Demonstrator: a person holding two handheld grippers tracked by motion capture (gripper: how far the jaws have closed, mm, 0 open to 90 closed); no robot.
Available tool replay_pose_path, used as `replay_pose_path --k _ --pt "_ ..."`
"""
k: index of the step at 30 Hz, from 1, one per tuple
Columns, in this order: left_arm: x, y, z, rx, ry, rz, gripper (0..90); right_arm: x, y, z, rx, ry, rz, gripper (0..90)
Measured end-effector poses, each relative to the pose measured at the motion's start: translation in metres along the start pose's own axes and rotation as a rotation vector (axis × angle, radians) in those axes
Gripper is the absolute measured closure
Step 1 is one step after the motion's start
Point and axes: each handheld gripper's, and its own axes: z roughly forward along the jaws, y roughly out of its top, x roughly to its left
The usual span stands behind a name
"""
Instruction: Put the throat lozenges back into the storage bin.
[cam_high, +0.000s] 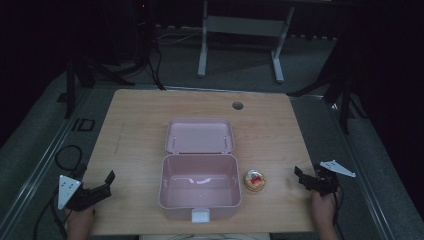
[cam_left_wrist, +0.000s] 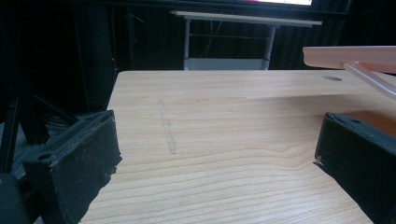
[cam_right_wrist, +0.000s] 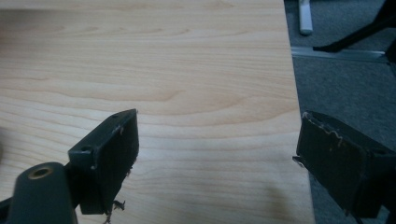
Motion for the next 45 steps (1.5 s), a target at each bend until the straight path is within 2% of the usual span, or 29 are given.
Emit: replay_pose_path --k 4,7,8,10,13,15,17,20,25,28,33,39,41,45 --pt "0.0 0.0 0.0 0.003 -0.002 0.001 0.4 -0.001 0.001 0.003 0.053 0.048 -0.012 11.1" --pt "0.0 0.0 0.0 0.003 -0.002 0.003 0.3 0.002 0.003 0.006 0.101 0.08 -0.047 10.9" --pt "0.0 0.0 0.0 0.003 -0.002 0.003 0.4 0.002 0.003 0.006 0.101 0.08 -0.047 10.9" --pt "0.0 0.0 0.0 0.005 -0.003 0.005 0.4 0.008 0.008 0.01 0.145 0.117 -0.084 10.7" --pt "0.0 0.0 0.0 0.002 -0.004 0.001 0.3 0.014 0.012 0.015 0.205 0.134 -0.117 10.7" --pt "0.0 0.0 0.0 0.0 -0.004 -0.002 0.4 0.018 0.015 0.019 0.262 0.149 -0.131 10.7" --pt "0.0 0.0 0.0 0.001 -0.007 -0.001 0.4 0.022 0.019 0.021 0.335 0.129 -0.167 10.7" --pt "0.0 0.0 0.0 0.0 -0.007 0.001 0.4 0.025 0.025 0.022 0.422 0.134 -0.201 10.7" --pt "0.0 0.0 0.0 0.002 -0.009 0.001 0.4 0.028 0.038 0.018 0.525 0.112 -0.271 10.7" --pt "0.0 0.0 0.0 0.004 -0.008 0.002 0.4 0.028 0.044 0.015 0.596 0.117 -0.3 10.7" --pt "0.0 0.0 0.0 0.005 -0.008 0.005 0.3 0.031 0.048 0.015 0.759 0.162 -0.355 10.7" --pt "0.0 0.0 0.0 0.006 -0.008 0.003 0.4 0.04 0.044 0.013 0.968 0.218 -0.479 10.7" --pt "0.0 0.0 0.0 0.005 -0.008 0.003 0.4 0.042 0.044 0.012 1.017 0.239 -0.519 10.7" --pt "0.0 0.0 0.0 0.004 -0.007 0.002 0.4 0.045 0.043 0.011 1.088 0.271 -0.558 12.1"
